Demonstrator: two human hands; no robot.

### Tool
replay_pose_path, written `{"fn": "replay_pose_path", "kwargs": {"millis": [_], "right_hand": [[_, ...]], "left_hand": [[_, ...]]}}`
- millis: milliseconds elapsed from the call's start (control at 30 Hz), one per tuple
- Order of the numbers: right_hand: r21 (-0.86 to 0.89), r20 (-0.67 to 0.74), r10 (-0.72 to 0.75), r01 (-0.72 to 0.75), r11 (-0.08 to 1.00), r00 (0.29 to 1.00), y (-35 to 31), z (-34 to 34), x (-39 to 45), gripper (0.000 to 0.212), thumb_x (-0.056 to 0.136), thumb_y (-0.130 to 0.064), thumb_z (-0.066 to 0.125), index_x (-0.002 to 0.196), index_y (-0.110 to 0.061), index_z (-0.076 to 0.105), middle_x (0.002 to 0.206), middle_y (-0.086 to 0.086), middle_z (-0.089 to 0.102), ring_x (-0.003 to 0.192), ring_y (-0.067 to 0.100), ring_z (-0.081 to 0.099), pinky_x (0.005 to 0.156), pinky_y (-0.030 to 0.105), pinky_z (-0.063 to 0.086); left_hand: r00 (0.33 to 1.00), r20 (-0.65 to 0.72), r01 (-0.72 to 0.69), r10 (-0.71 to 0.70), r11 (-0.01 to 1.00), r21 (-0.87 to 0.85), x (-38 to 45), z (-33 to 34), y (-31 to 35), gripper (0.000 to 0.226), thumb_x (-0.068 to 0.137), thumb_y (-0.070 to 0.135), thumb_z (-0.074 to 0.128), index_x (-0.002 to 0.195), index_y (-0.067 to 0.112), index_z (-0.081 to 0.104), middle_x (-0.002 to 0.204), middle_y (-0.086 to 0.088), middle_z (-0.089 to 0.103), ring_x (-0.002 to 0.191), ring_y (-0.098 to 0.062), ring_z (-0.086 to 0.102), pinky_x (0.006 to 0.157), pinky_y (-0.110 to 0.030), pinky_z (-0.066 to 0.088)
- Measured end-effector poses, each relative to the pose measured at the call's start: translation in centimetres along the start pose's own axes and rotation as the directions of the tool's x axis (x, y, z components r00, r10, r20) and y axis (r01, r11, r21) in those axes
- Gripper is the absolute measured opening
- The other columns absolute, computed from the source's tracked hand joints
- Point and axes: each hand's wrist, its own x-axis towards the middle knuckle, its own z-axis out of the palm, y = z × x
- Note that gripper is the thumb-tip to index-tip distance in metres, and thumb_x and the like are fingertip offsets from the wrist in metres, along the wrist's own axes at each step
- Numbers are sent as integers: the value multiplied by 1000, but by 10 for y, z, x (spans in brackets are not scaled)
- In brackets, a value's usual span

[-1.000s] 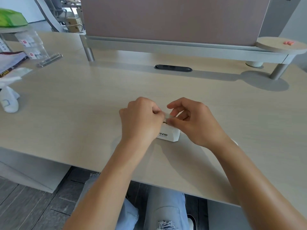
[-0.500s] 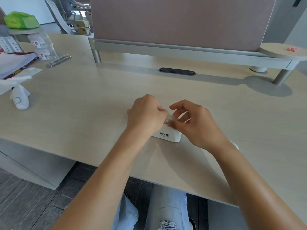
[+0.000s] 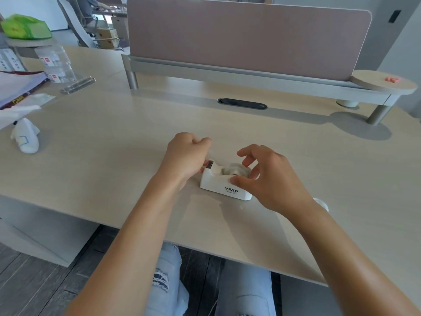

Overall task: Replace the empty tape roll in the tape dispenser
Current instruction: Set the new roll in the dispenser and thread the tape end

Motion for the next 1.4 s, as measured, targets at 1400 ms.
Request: {"fn": "replay_pose_path", "kwargs": {"millis": [1400], "right_hand": [[30,-121,306,-304,952,944,-40,46,27,31,97,-44,64,118,-21,70,109,-5,71,90,17,73,65,11,50]], "left_hand": [[940,239,338,-245,774,-535,27,-38,-69,17,104,10,33,114,6,46,101,-29,71,75,-47,78,73,-47,66]]}}
